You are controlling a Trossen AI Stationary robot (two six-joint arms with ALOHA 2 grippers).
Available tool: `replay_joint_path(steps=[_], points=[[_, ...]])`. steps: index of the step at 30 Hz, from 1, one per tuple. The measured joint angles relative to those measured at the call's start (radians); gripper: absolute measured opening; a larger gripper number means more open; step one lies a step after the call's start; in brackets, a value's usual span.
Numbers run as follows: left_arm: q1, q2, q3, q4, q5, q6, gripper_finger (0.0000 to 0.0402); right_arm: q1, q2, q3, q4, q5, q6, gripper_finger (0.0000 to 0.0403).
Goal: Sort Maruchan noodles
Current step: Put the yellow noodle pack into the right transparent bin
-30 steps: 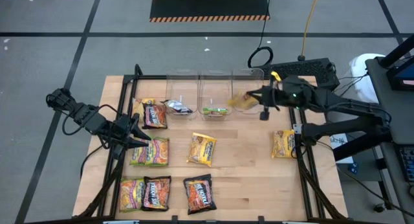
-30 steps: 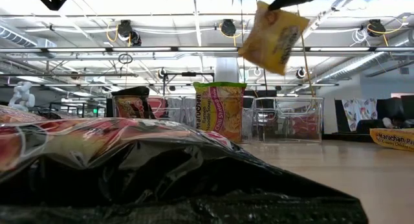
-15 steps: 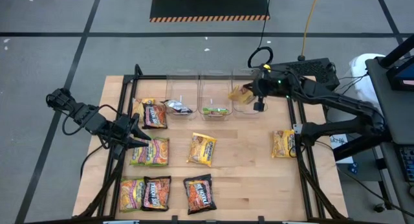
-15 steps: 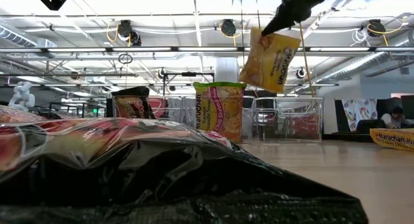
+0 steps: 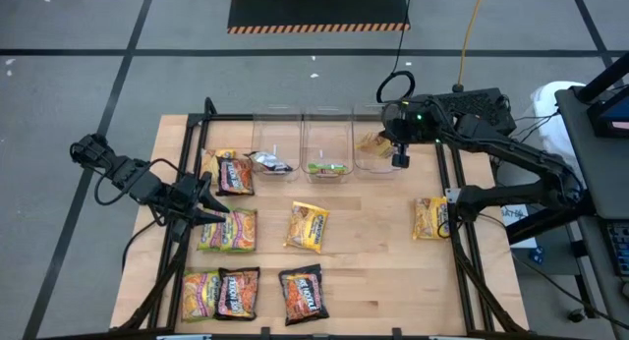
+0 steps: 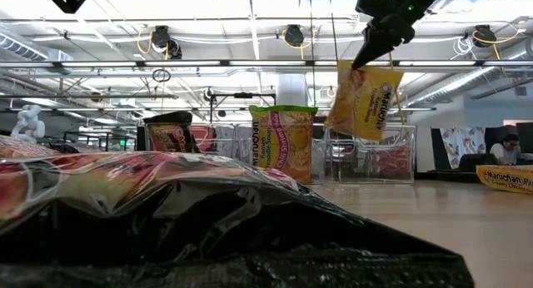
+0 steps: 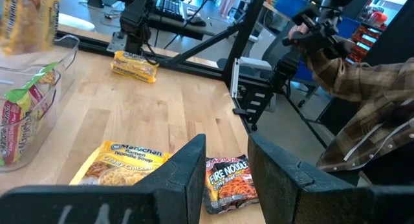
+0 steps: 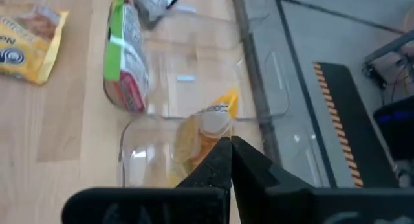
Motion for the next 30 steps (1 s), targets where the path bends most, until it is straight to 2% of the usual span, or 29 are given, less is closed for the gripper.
replay_joint_path(steps=[8, 12, 22, 30], points=[[0.000, 0.000, 0.000, 0.000, 0.000, 0.000, 0.0122, 0.000, 0.000, -0.002, -0.101, -0.035, 0.010, 0.0000], [0.000, 0.000, 0.000, 0.000, 0.000, 0.000, 0.0122, 0.002, 0.000, -0.041, -0.093, -0.077, 0.010, 0.0000], [0.000, 0.000, 0.000, 0.000, 0.000, -0.005, 0.0122, 0.003, 0.000, -0.246, 0.023, -0.131, 0.058, 0.0000], [0.000, 0.000, 0.000, 0.000, -0.016, -0.007, 0.0122, 0.003, 0.000, -0.271, 0.052, -0.134, 0.065, 0.0000]])
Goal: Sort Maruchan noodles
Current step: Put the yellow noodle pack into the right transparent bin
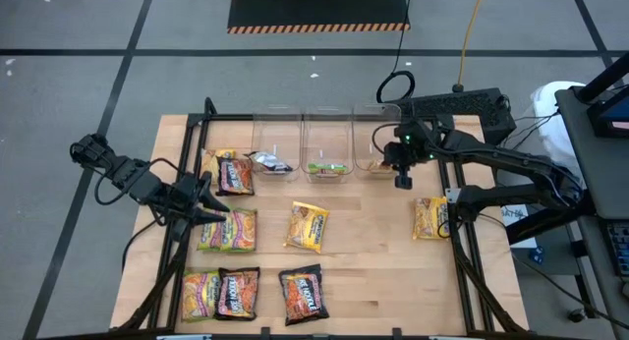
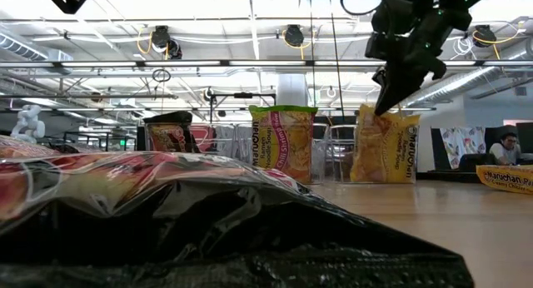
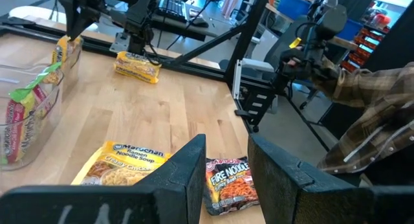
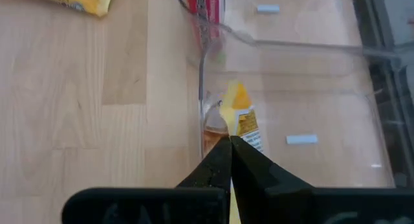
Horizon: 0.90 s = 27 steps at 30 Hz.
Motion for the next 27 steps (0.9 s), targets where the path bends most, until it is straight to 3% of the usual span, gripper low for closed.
replay_joint_path(steps=[7, 14, 27], points=[[0.000, 0.000, 0.000, 0.000, -0.001, -0.002, 0.0122, 0.000, -0.005, 0.000, 0.050, -0.096, 0.046, 0.0000], [0.000, 0.000, 0.000, 0.000, -0.001, -0.005, 0.0122, 0.000, -0.005, 0.000, 0.063, -0.127, 0.149, 0.0002], [0.000, 0.000, 0.000, 0.000, -0.001, -0.005, 0.0122, 0.000, -0.084, 0.000, 0.087, -0.127, 0.184, 0.0060]])
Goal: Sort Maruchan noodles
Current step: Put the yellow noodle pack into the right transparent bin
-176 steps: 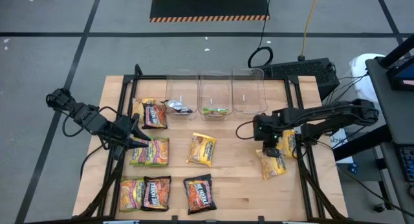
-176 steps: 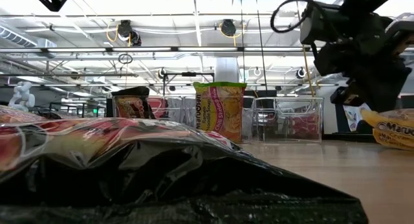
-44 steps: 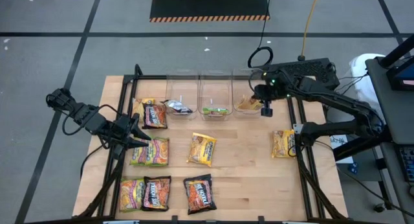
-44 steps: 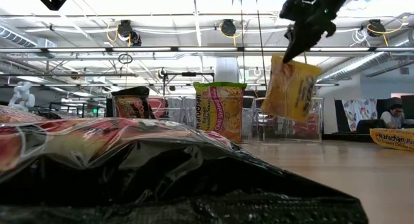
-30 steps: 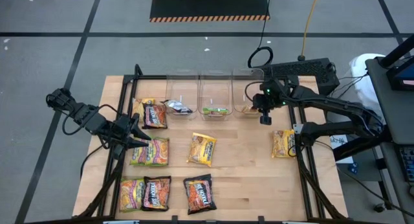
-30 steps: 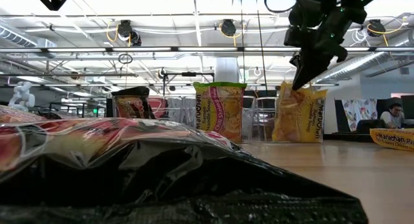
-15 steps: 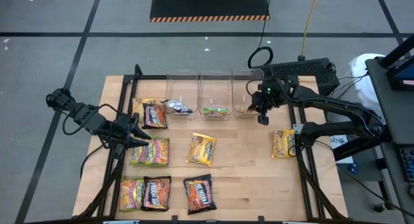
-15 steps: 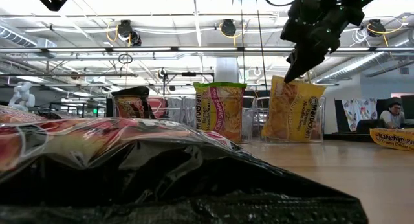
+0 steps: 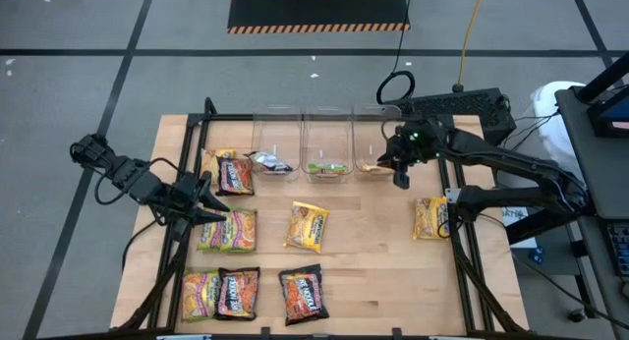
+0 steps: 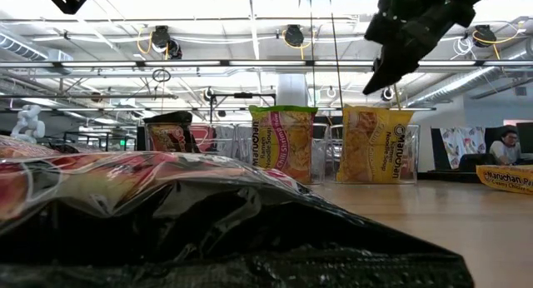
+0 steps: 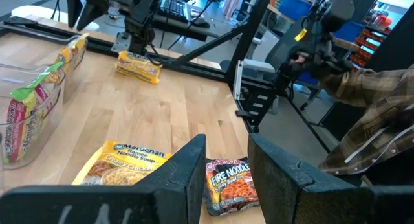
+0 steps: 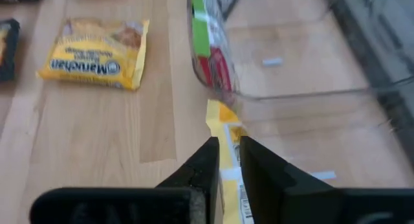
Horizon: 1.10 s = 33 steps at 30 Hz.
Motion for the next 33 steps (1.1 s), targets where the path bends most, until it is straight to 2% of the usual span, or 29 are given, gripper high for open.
replay_joint_path(steps=[7, 14, 22, 27, 33], points=[[0.000, 0.000, 0.000, 0.000, 0.000, -0.014, 0.0122, 0.000, -0.161, 0.000, -0.069, 0.035, 0.020, 0.0060], [0.000, 0.000, 0.000, 0.000, 0.000, -0.015, 0.0122, 0.000, -0.281, 0.000, -0.325, 0.058, 0.171, 0.0060], [0.000, 0.000, 0.000, 0.000, 0.000, -0.016, 0.0122, 0.000, -0.293, 0.000, -0.544, 0.056, 0.313, 0.0059], [0.000, 0.000, 0.000, 0.000, 0.000, -0.033, 0.0122, 0.000, -0.290, 0.000, -0.565, 0.053, 0.354, 0.0059], [0.000, 0.021, 0.000, -0.018, 0.001, -0.156, 0.0122, 0.000, -0.290, 0.000, -0.555, 0.003, 0.407, 0.0059]])
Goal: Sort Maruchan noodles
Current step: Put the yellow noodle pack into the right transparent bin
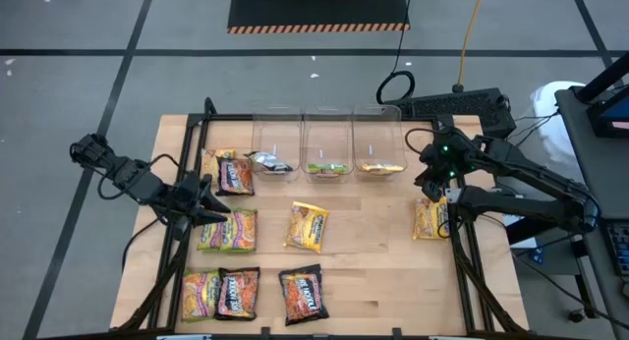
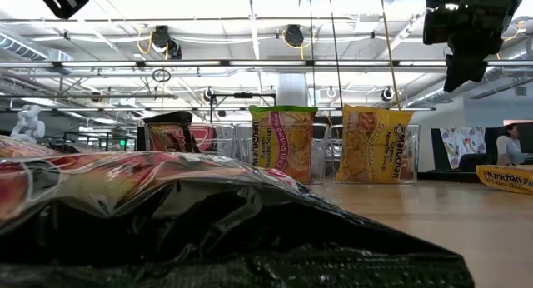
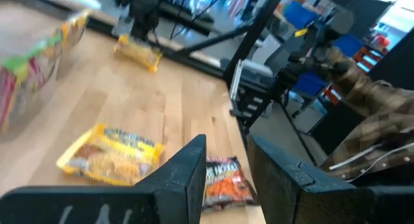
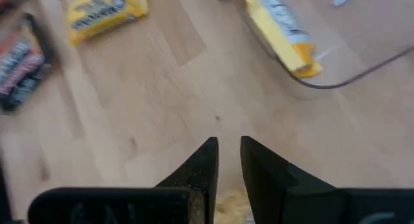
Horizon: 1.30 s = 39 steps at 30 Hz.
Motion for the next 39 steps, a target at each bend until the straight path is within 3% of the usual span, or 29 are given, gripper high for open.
replay_joint_path(steps=[9, 27, 35, 39], points=[[0.000, 0.091, 0.000, -0.087, 0.041, -0.073, 0.0122, 0.000, 0.000, 0.000, 0.044, -0.082, 0.021, 0.0059], [0.000, 0.363, 0.007, -0.304, 0.028, -0.175, 0.0122, 0.000, 0.000, 0.000, 0.115, -0.082, 0.017, 0.0059], [-0.002, 0.447, 0.040, -0.260, 0.323, -0.343, 0.0122, 0.000, 0.000, 0.000, 0.119, -0.082, 0.005, 0.0059], [-0.012, 0.488, 0.041, -0.220, 0.372, -0.379, 0.0122, 0.000, 0.000, 0.000, 0.119, -0.083, -0.002, 0.0059]])
